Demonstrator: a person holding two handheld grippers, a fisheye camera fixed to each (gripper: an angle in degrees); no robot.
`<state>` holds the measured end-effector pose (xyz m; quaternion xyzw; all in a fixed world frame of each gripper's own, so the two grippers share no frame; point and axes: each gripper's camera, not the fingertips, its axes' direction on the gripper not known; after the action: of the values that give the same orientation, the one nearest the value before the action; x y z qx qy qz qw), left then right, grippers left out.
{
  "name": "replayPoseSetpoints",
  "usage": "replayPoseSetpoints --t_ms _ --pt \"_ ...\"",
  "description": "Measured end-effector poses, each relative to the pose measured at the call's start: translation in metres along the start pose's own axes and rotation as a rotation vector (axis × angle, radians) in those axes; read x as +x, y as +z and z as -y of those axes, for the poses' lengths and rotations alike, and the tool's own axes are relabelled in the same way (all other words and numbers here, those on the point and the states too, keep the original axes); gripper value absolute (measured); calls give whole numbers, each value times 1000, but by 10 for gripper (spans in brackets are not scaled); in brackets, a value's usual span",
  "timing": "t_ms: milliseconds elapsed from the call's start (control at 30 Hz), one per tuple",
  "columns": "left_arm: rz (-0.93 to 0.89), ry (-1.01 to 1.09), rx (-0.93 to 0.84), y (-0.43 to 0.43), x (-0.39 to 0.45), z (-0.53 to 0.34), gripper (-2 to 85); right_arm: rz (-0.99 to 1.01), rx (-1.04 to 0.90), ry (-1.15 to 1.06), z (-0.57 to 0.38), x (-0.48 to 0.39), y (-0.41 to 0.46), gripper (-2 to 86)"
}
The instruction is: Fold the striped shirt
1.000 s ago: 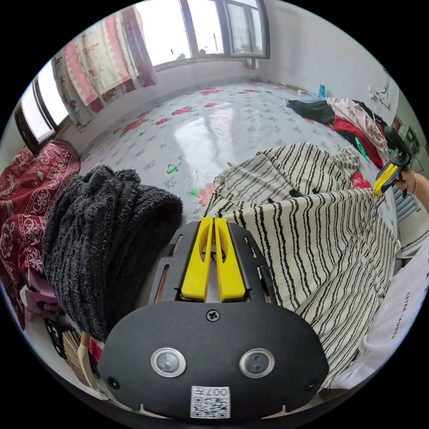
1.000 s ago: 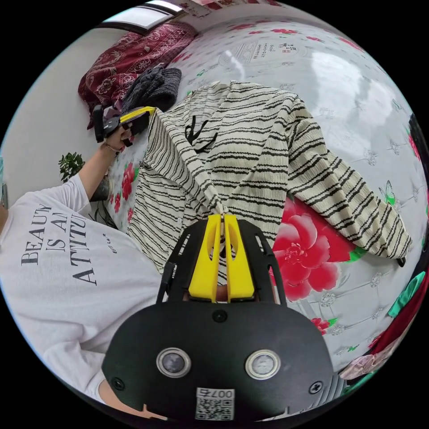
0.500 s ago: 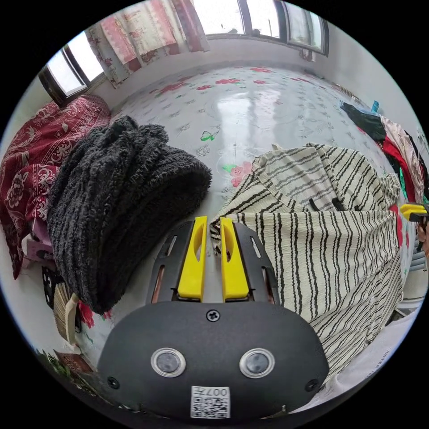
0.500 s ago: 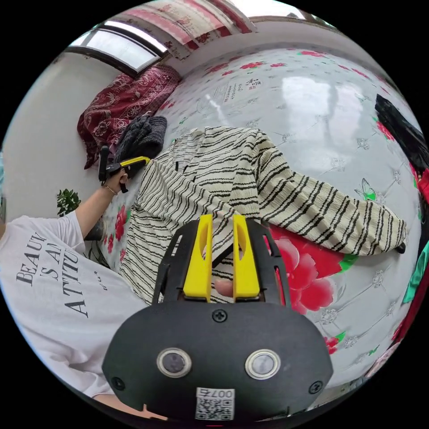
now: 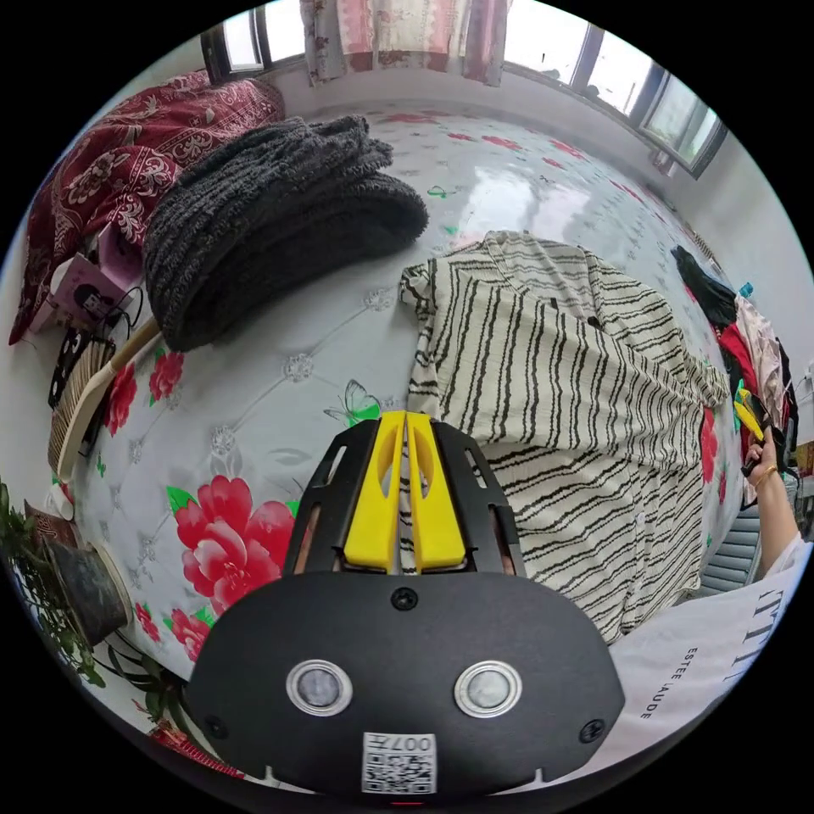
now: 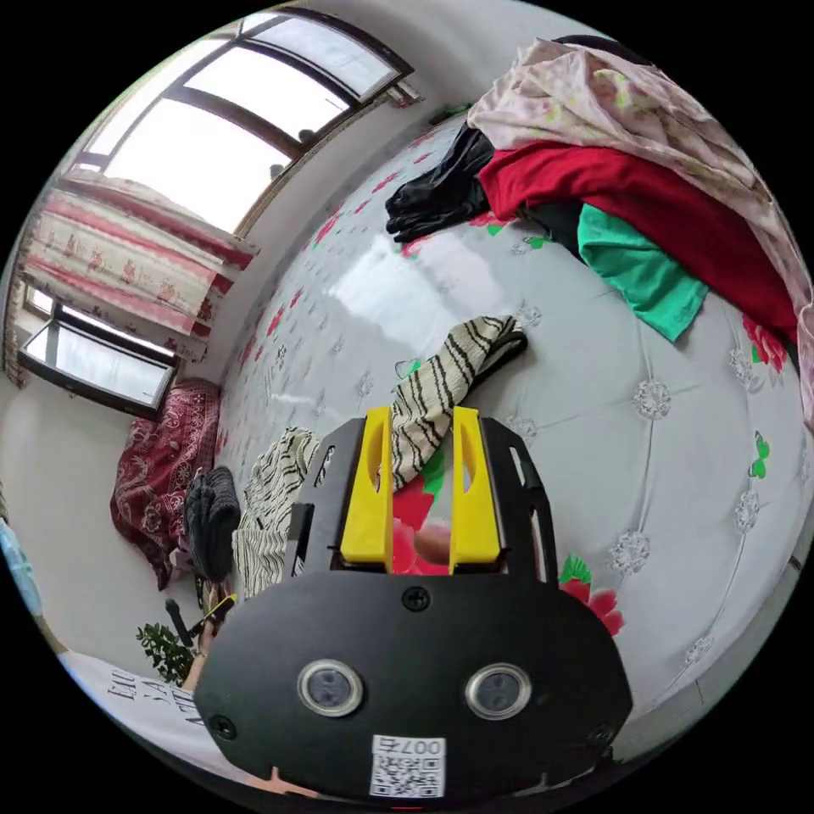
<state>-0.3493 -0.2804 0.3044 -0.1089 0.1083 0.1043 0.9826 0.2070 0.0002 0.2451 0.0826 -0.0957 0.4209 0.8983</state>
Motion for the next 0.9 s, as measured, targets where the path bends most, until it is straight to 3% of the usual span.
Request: replayPoseSetpoints --t_ms 167,300,400,467,600,733,833,900 --pt "0 39 -20 -10 19 -6 -10 42 -44 64 13 18 26 39" --pt "-4 54 20 -24 25 3 -10 153 100 -62 20 -29 -5 9" --pt "-54 56 54 -32 31 9 -10 227 148 -383 2 -117 -37 2" --pt "-96 70 61 -34 37 13 -10 245 153 -685 -45 -194 -57 1" --pt "-142 104 77 -34 45 16 -10 271 103 -1079 -149 -280 -53 4" --pt "-181 110 74 -30 36 11 -8 348 -200 -1334 -269 -317 8 26" --pt "-200 93 52 -25 16 3 -2 393 -553 -1371 -329 -313 57 46" --pt "-202 93 22 -21 3 -2 7 346 -640 -1379 -342 -306 71 57"
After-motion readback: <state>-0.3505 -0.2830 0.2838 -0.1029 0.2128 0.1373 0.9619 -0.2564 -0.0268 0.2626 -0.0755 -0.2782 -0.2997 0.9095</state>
